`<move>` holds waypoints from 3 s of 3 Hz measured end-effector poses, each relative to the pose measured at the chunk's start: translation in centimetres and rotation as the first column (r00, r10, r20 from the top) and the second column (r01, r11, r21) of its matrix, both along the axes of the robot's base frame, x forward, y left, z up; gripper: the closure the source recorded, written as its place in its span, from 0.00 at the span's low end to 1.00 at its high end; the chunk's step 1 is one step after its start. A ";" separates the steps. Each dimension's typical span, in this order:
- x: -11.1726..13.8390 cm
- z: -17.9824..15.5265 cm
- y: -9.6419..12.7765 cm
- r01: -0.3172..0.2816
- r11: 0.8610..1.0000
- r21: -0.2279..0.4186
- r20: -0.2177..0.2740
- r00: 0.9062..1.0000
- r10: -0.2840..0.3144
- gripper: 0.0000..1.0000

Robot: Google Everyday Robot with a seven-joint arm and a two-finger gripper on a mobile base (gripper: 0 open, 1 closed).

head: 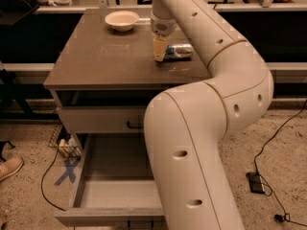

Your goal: Place redbull can into middle drawer

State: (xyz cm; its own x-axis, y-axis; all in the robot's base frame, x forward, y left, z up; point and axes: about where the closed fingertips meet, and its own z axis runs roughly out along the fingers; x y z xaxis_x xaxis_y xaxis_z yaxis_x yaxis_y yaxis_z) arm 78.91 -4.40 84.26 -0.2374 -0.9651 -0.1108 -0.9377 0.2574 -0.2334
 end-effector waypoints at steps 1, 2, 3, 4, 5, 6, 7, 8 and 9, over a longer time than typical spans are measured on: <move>-0.1 0.4 -0.2 -0.011 1.000 0.012 0.004 1.000 0.011 0.70; -0.5 1.5 -0.1 -0.038 0.999 0.027 0.019 0.999 0.037 0.93; -1.1 3.0 0.1 -0.064 0.997 0.041 0.042 0.997 0.062 0.93; -3.1 5.5 -0.5 -0.089 0.994 0.064 0.073 0.994 0.084 0.92; -8.6 6.6 -1.6 -0.094 0.993 0.074 0.042 0.995 0.091 0.92; -8.5 6.5 -1.6 -0.094 0.993 0.073 0.041 0.995 0.091 0.93; -10.0 5.6 -2.7 -0.080 0.996 0.040 0.008 0.997 0.079 0.93; -13.6 5.0 -5.1 -0.009 0.999 -0.047 -0.035 0.999 0.007 0.94; -18.7 2.7 -7.3 0.084 0.995 -0.061 -0.110 0.990 -0.091 0.94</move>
Offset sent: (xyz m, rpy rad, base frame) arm -0.0242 -0.0046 0.0341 0.0350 -0.0128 0.0663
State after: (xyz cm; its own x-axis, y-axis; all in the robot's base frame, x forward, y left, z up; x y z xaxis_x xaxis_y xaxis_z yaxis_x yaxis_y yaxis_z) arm 60.26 -11.66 87.00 -0.3292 -0.9439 -0.0253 -0.9332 0.3293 -0.1437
